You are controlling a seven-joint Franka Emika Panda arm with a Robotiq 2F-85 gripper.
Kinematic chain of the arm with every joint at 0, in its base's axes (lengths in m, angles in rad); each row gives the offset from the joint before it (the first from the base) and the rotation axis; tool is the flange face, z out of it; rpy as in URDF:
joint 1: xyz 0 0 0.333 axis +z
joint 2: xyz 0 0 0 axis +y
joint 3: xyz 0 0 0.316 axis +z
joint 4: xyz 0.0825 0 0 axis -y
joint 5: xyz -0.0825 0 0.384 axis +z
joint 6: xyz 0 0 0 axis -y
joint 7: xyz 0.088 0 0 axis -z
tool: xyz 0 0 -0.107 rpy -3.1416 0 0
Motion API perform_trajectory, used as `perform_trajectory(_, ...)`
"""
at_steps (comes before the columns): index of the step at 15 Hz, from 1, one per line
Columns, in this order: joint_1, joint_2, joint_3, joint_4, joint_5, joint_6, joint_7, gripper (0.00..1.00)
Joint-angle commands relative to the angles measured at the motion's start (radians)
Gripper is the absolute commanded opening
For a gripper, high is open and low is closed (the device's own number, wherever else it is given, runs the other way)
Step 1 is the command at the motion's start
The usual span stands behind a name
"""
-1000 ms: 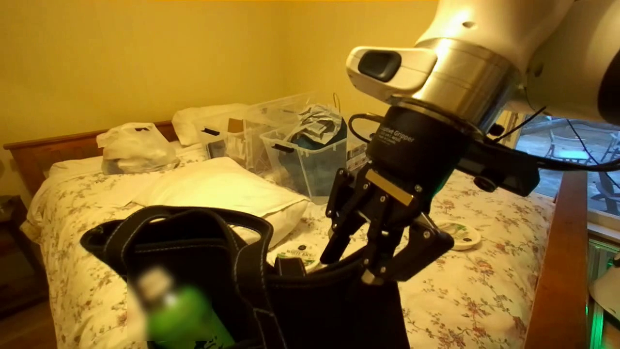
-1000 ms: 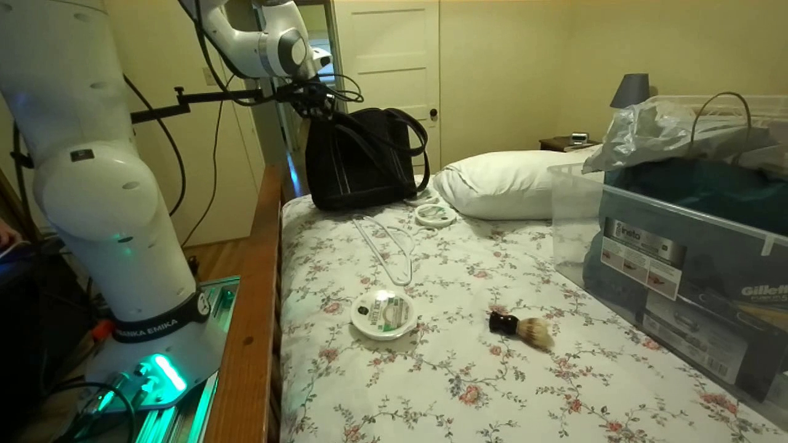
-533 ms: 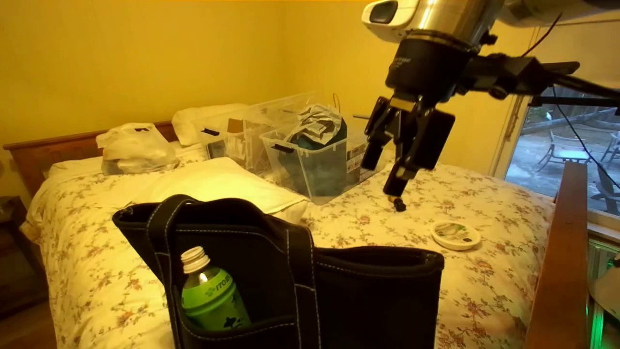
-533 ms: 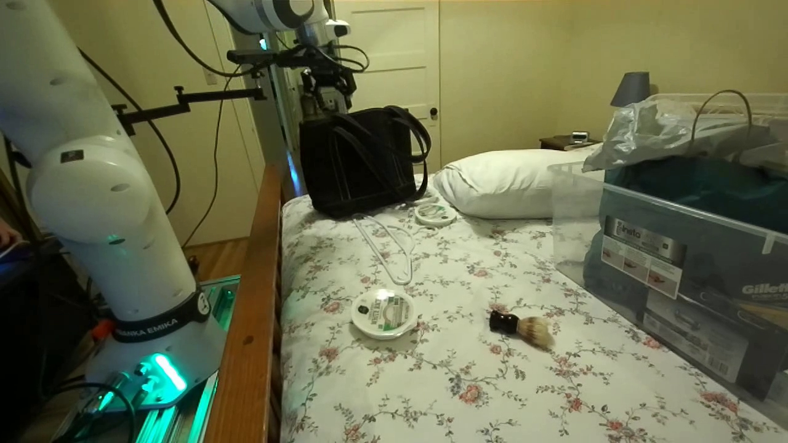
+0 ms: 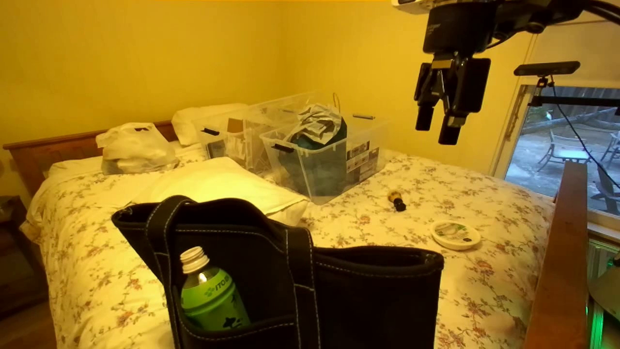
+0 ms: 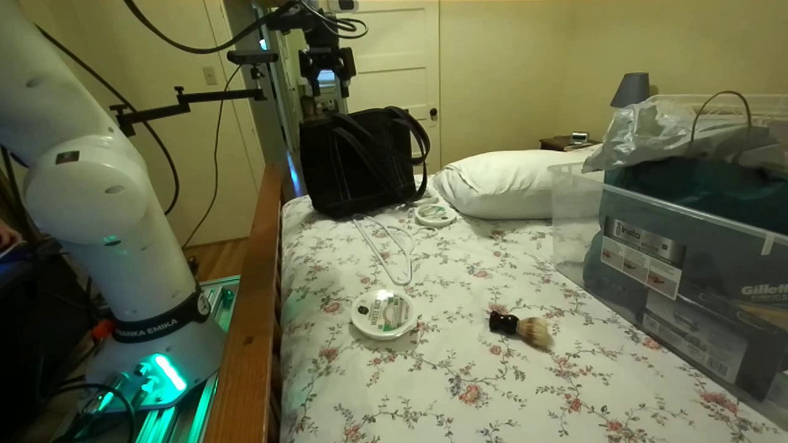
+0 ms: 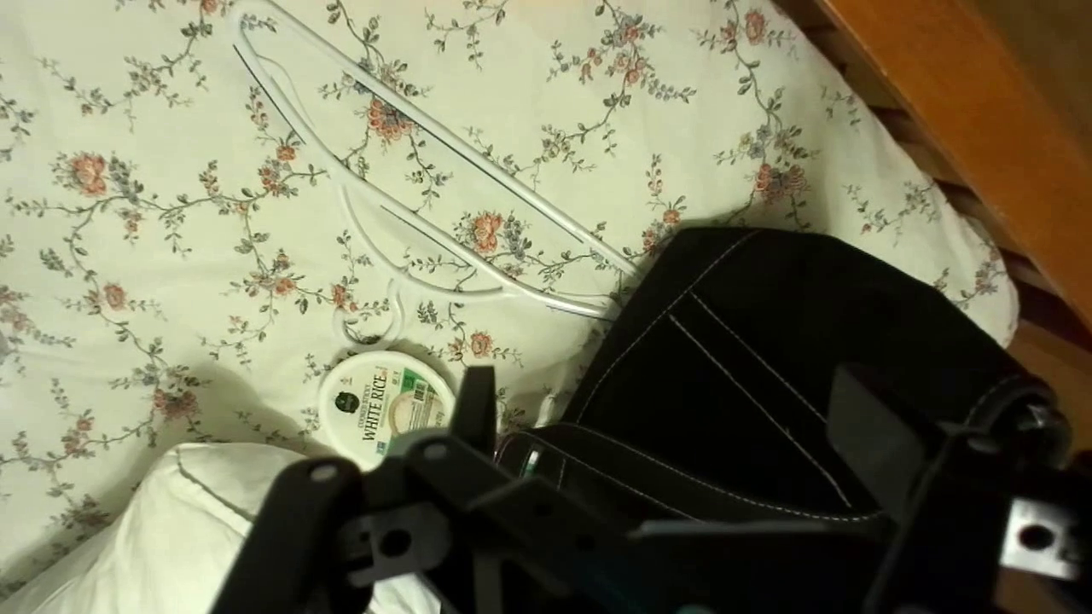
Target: Move the black bag to the left.
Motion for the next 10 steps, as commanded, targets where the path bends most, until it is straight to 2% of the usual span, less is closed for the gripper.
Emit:
perform_trajectory(1,-0.008,0.002,0.009,0.005,0.001,-0.004,0.001,1.0)
perform_trajectory(2,-0.009,0.008,0.025,0.007,-0.053,0.002,0.004,1.0)
perform_trajectory(7,-0.065,0.026,0.003,0.01,-0.176,-0.24,0.107,1.0)
perform_trajectory(10,-0.115,0.04,-0.041,0.005,-0.164,-0.316,0.141,1.0)
